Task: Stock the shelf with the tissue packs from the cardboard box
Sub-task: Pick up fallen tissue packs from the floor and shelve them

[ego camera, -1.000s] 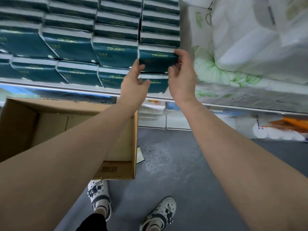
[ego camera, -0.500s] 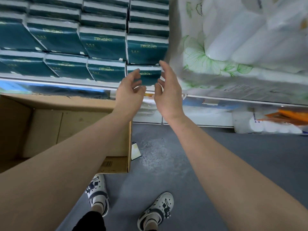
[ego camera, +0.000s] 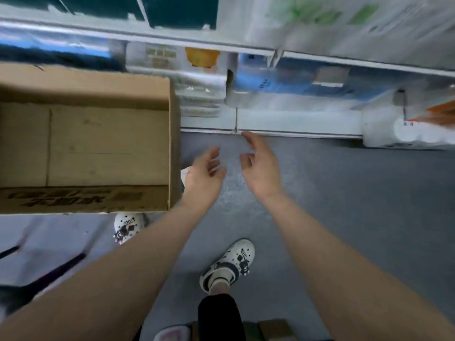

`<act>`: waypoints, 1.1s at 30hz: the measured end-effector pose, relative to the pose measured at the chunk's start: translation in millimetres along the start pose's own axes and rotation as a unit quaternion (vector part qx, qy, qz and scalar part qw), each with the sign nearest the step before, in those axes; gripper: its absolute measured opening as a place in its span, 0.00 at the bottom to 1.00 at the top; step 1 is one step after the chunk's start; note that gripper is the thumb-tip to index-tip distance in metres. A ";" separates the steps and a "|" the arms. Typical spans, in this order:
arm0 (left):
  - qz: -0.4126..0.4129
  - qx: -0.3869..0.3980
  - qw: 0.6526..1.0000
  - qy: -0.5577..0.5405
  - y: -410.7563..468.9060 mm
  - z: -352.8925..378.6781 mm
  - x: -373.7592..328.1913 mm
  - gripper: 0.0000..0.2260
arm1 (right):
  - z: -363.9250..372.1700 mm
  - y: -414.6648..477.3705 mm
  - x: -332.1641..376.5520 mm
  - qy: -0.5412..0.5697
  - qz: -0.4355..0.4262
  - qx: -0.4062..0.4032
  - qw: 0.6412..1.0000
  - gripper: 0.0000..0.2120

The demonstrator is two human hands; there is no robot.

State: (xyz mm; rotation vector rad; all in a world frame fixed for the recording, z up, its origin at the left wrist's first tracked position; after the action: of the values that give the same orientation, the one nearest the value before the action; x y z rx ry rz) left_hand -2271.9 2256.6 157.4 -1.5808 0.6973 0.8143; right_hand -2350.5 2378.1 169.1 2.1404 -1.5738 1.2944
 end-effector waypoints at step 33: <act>-0.167 -0.089 0.980 0.067 141.3 4.8 369.8 0.28 | 300.9 79.0 -250.3 0.118 0.151 0.285 0.939 0.23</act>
State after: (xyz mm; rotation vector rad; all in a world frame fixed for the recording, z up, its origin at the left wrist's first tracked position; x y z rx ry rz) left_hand -2171.7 2239.2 -225.2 -1.8658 0.4437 0.5356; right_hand -2272.1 2336.5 -220.1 1.9522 -1.6094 2.2491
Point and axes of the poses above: each hand's wrist, its own y-axis towards the middle knuckle, its own z-axis out of the palm, x = y × z, the point moved 4 cm from there along y, towards the middle knuckle, and after that the axes turned 13 degrees about x, right-handed, at the moved point
